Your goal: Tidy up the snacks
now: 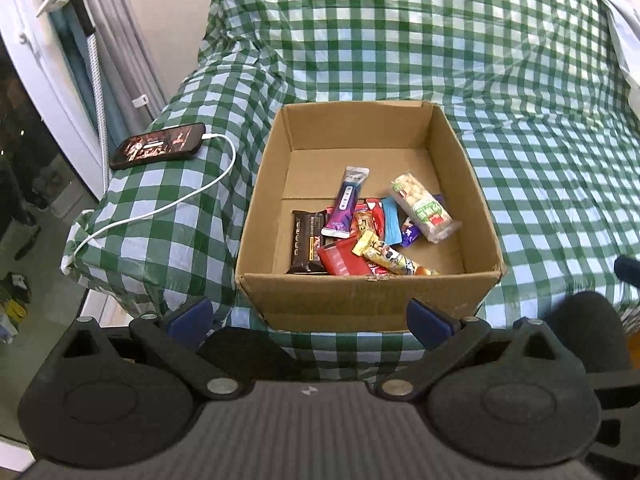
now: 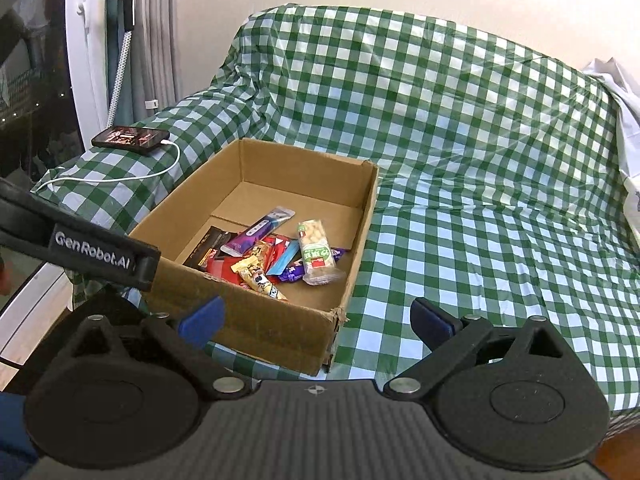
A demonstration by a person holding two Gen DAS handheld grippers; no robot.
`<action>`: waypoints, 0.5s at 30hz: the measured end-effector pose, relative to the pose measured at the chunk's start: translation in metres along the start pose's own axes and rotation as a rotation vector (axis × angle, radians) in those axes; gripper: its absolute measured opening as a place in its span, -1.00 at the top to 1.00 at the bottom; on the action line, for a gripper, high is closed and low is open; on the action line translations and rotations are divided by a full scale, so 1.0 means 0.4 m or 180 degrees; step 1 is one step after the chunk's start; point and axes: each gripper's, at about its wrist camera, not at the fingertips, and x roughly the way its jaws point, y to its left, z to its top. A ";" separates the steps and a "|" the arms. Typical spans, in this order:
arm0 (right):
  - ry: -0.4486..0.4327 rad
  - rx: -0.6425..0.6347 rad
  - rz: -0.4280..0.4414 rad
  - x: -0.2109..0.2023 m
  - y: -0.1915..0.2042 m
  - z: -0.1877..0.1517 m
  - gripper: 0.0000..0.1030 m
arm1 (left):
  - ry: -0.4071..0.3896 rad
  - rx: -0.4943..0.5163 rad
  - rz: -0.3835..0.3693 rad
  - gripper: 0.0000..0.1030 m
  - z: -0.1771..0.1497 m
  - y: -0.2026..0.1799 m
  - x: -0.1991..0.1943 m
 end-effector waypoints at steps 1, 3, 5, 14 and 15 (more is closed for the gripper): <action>-0.0002 -0.0001 -0.0002 -0.003 -0.001 -0.002 -0.93 | -0.0008 0.0019 0.0002 -0.99 -0.004 -0.001 -0.001; -0.0005 0.0002 -0.0006 -0.005 -0.001 -0.003 -0.93 | -0.0024 0.0048 0.0007 -0.99 -0.008 -0.006 -0.005; -0.0015 0.0010 -0.0016 -0.009 -0.001 -0.005 -0.93 | -0.0037 0.0058 0.0007 -0.99 -0.011 -0.008 -0.007; -0.0022 0.0024 -0.0031 -0.017 -0.004 -0.009 -0.95 | -0.0027 -0.0127 -0.0111 -1.00 -0.018 0.006 -0.009; -0.0022 0.0024 -0.0031 -0.016 -0.004 -0.009 -0.95 | -0.0005 -0.0147 -0.0127 -1.00 -0.018 0.008 -0.007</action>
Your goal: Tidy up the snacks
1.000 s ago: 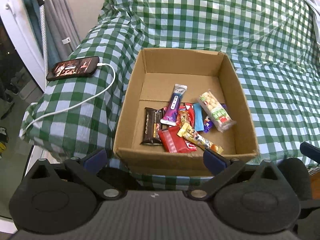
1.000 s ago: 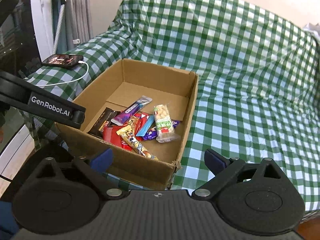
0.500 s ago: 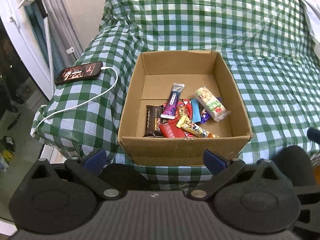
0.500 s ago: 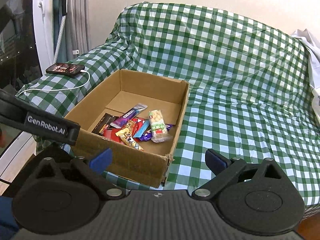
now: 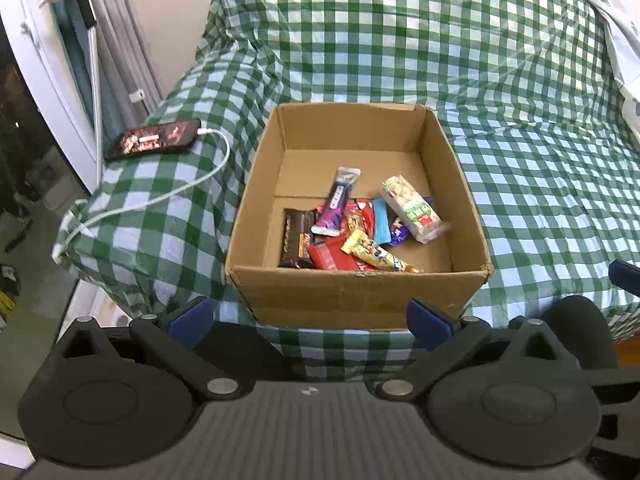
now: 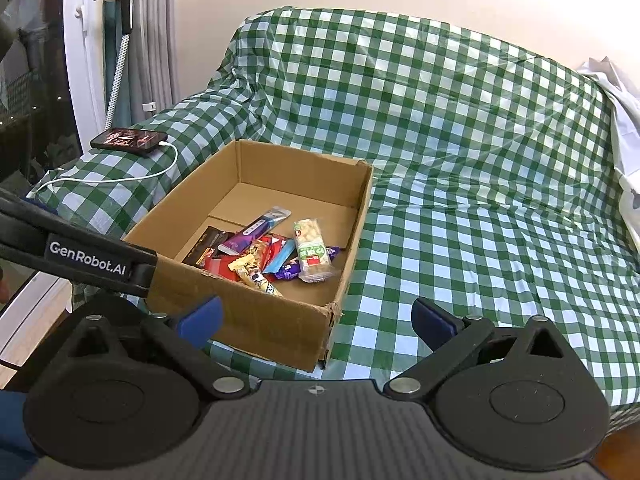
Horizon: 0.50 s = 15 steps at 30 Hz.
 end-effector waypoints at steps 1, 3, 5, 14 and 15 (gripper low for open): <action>0.0003 0.0002 -0.0003 0.000 0.000 0.000 -0.95 | 0.0016 -0.0013 0.0005 -1.00 0.000 0.000 0.002; 0.0001 0.0002 -0.0002 0.000 -0.002 -0.001 -0.95 | 0.0053 0.0003 0.0068 -1.00 0.000 -0.002 0.007; 0.0004 -0.0001 0.0002 0.001 -0.003 -0.001 -0.95 | 0.0069 0.0069 0.0132 -1.00 -0.002 -0.008 0.011; 0.0016 0.0010 -0.0003 0.003 -0.006 -0.003 -0.95 | 0.0044 0.0142 0.0108 -0.99 -0.001 -0.010 0.010; 0.0015 0.0008 -0.0003 0.002 -0.007 -0.004 -0.95 | 0.0038 0.0146 0.0120 -0.99 -0.001 -0.011 0.009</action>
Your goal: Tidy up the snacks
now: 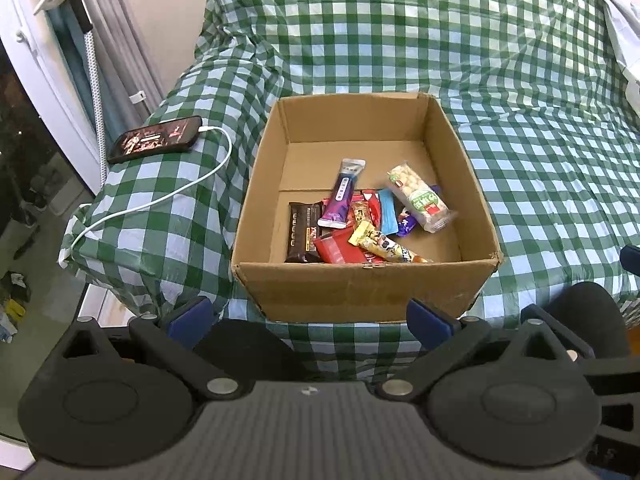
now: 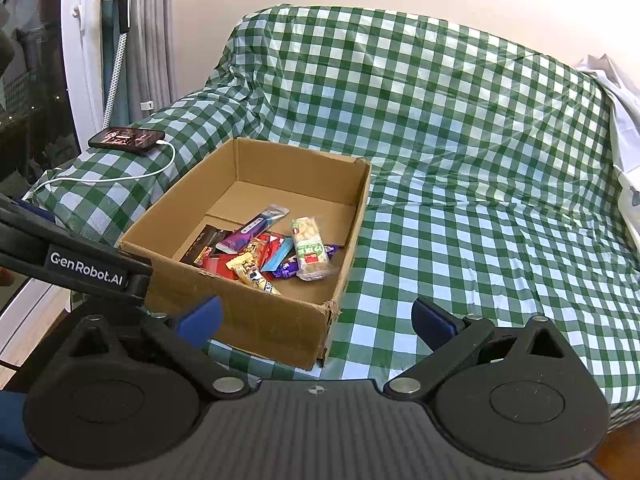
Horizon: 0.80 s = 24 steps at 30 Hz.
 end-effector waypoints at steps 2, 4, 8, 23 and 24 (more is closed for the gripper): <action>0.0004 0.0006 -0.0003 0.001 0.003 0.001 -0.96 | -0.0016 0.0020 0.0028 -0.99 -0.003 -0.003 -0.001; 0.0001 0.0002 -0.0001 0.000 0.003 0.001 -0.98 | -0.0023 0.0035 0.0028 -0.99 -0.004 -0.004 -0.002; 0.0006 -0.0006 0.0008 0.002 0.004 -0.002 -0.98 | -0.0059 0.0041 0.0010 -0.99 -0.004 -0.003 -0.008; 0.0021 -0.0008 0.0013 0.002 0.007 -0.001 -0.99 | -0.0110 0.0042 0.0002 -0.99 -0.003 -0.005 -0.012; 0.0021 -0.0007 0.0013 0.002 0.007 -0.001 -0.99 | -0.0105 0.0044 0.0002 -0.99 -0.004 -0.005 -0.012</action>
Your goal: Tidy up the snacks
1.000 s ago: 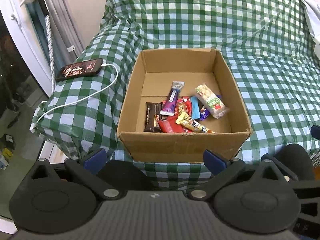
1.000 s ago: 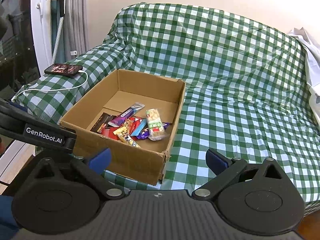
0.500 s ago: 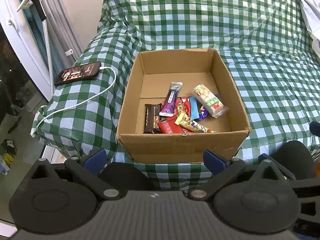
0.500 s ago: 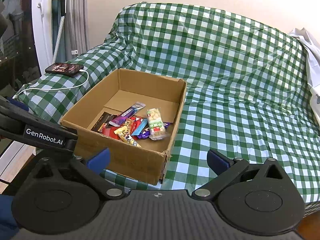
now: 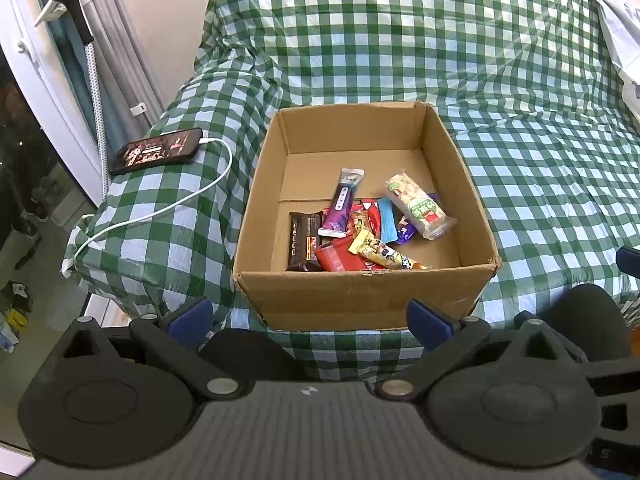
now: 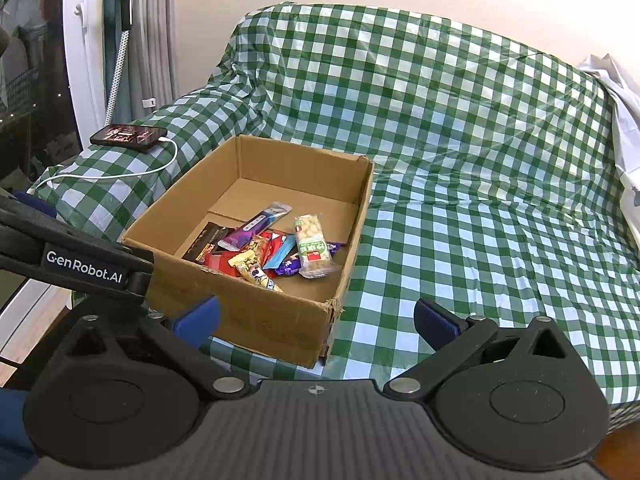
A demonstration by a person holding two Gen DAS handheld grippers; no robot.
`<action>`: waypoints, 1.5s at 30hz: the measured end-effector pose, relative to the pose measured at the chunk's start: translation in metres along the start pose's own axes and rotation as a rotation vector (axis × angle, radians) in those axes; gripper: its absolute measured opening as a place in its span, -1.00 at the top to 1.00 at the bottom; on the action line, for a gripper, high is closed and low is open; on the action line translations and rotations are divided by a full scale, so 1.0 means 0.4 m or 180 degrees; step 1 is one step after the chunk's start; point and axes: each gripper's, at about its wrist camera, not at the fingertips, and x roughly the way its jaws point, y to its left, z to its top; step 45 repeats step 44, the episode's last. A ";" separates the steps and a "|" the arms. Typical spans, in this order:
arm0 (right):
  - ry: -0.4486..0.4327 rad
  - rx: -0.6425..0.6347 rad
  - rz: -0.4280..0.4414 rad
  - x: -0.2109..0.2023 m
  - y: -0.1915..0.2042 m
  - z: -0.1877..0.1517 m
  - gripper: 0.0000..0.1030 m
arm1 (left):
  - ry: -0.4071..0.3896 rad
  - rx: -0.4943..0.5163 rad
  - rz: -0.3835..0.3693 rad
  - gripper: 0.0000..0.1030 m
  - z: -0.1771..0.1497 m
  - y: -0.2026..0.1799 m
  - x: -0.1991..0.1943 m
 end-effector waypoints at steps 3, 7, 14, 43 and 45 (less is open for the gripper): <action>0.0000 0.0000 0.0000 0.000 0.000 0.000 -0.99 | 0.0007 -0.0001 0.0000 -0.99 -0.001 -0.001 0.000; 0.0003 0.0000 0.0000 0.000 -0.001 0.000 -0.99 | 0.0008 -0.0001 -0.0002 -0.99 -0.001 0.000 0.001; 0.0014 0.0001 -0.0010 0.002 0.000 -0.004 -0.99 | 0.0008 -0.0006 0.0001 -0.99 -0.003 0.002 0.002; 0.0148 -0.0030 -0.0024 0.018 0.003 -0.013 -0.99 | -0.0003 -0.0082 0.0067 -0.99 -0.006 0.006 -0.004; 0.0152 -0.0031 -0.0023 0.019 0.002 -0.012 -0.99 | -0.0004 -0.0092 0.0067 -0.99 -0.005 0.008 -0.004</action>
